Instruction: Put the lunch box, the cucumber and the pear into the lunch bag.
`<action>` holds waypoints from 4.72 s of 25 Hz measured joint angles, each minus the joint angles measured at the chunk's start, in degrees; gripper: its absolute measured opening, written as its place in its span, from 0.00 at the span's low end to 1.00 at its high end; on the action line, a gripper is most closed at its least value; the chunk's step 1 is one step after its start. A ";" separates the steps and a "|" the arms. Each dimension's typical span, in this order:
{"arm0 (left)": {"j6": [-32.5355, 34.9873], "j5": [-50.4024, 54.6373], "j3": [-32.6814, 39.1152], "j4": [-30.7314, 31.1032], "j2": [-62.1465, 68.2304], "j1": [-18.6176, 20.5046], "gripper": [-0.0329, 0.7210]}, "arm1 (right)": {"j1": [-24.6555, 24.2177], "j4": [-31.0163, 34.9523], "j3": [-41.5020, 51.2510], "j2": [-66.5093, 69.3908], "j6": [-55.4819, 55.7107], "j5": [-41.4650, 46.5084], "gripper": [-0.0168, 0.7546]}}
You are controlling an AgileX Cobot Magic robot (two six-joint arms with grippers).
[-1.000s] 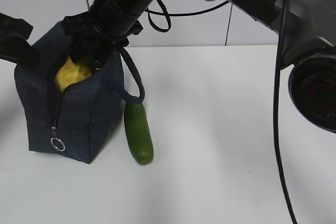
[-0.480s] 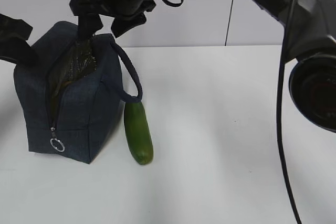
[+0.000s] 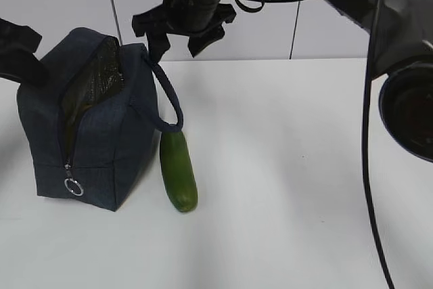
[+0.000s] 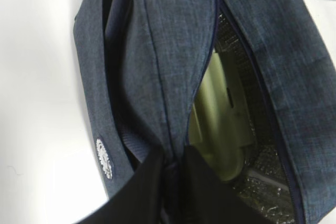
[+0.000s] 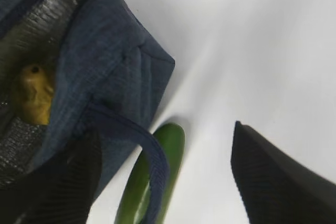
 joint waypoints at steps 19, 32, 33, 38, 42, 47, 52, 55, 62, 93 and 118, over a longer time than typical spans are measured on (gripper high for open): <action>0.00 0.16 0.00 0.05 0.00 0.00 0.07 | 0.00 2.11 40.07 -12.05 -4.89 -0.94 0.74; 0.00 0.19 0.00 0.05 0.00 0.00 0.07 | 1.89 9.94 41.92 -11.85 -7.27 -7.36 0.69; 0.00 0.19 0.00 0.05 0.00 0.00 0.07 | 2.01 11.01 41.92 -11.43 -7.41 -8.15 0.69; 0.00 0.19 0.00 0.05 0.00 0.00 0.07 | 2.86 12.80 41.92 -10.01 -7.67 -10.43 0.71; 0.00 0.19 0.00 0.05 0.00 0.00 0.07 | 2.86 12.95 41.92 -7.94 -7.81 -10.56 0.74; 0.00 0.19 0.00 0.05 0.00 0.00 0.07 | 2.86 13.32 41.92 -6.69 -7.81 -11.32 0.75; 0.00 0.19 0.00 0.05 0.00 0.00 0.07 | 2.86 13.66 41.92 -6.57 -7.81 -12.92 0.75; 0.00 0.19 0.00 0.05 0.00 0.00 0.07 | 2.96 13.96 41.92 -5.72 -7.81 -13.27 0.75; 0.00 0.19 0.00 0.05 0.00 0.00 0.07 | 4.23 13.99 41.92 -4.14 -6.93 -13.76 0.75; 0.00 0.23 0.07 0.10 0.00 0.00 0.07 | 1.68 15.16 31.83 -19.58 1.07 -14.47 0.52; 0.00 -0.04 0.07 -0.22 0.00 0.00 0.07 | 5.09 33.60 31.21 -11.07 -3.95 -19.13 0.52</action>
